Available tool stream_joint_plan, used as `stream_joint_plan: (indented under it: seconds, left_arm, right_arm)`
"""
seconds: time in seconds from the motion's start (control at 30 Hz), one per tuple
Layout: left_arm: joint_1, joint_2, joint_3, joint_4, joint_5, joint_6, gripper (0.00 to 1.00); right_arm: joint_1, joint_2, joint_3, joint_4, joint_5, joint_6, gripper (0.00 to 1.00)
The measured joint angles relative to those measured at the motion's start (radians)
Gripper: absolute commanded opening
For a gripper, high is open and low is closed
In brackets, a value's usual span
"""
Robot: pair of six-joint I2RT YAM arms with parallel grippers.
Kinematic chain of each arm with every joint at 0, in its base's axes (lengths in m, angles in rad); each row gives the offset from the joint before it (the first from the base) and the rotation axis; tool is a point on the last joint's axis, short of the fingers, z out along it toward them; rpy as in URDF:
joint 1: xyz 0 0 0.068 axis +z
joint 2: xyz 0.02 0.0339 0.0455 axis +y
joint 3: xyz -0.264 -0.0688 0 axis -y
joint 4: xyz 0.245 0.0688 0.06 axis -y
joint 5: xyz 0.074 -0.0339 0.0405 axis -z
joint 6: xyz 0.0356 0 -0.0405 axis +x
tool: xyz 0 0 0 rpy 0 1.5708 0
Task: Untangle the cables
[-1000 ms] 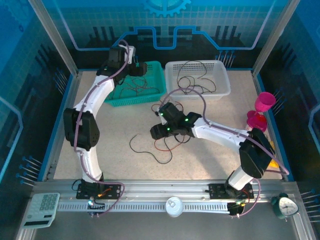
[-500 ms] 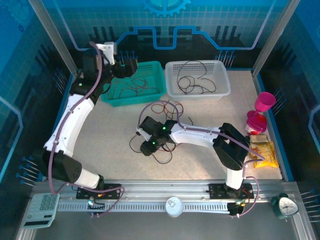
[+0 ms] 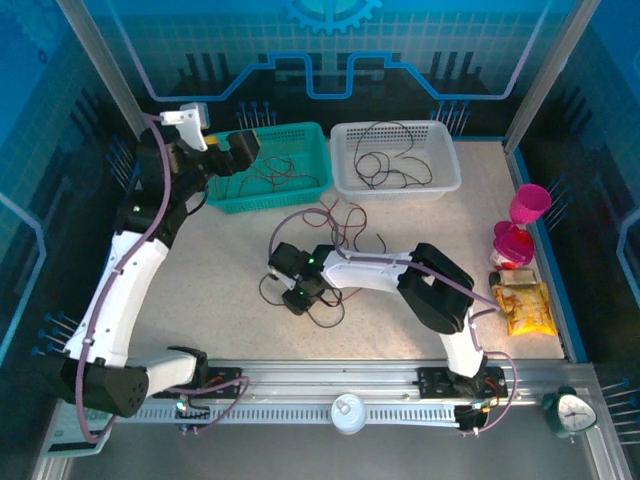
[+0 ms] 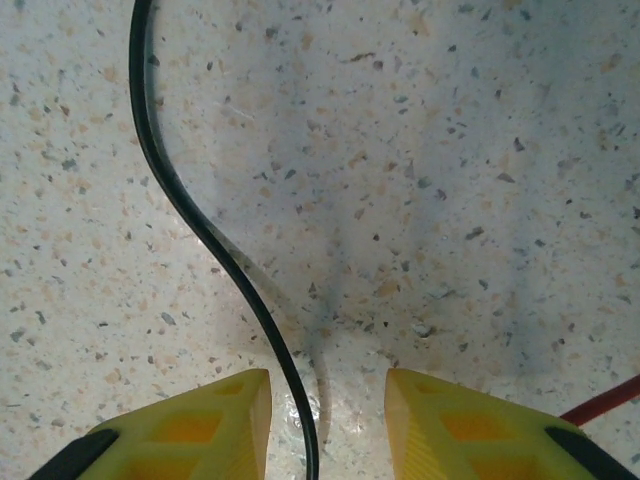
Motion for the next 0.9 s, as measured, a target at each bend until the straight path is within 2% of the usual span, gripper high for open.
stream_joint_plan:
  seconds: [0.27,0.4,0.53,0.9]
  left_arm:
    - [0.000,-0.002,-0.041,0.011,0.001,-0.032,0.99]
    - [0.000,-0.004,-0.041,0.015,0.001,-0.040,0.99]
    - [0.000,-0.006,-0.041,0.016,0.008,-0.040,0.99]
    - [0.000,-0.032,-0.042,0.038,0.019,-0.064,0.99]
  right_arm:
    - [0.045,0.025,0.025,-0.029,0.057,-0.023,0.25]
    - [0.045,0.028,0.025,-0.032,0.058,-0.031,0.15]
    - [0.045,0.028,0.031,-0.034,0.058,-0.037,0.01]
    - [0.042,-0.026,0.088,-0.070,0.049,-0.037,0.00]
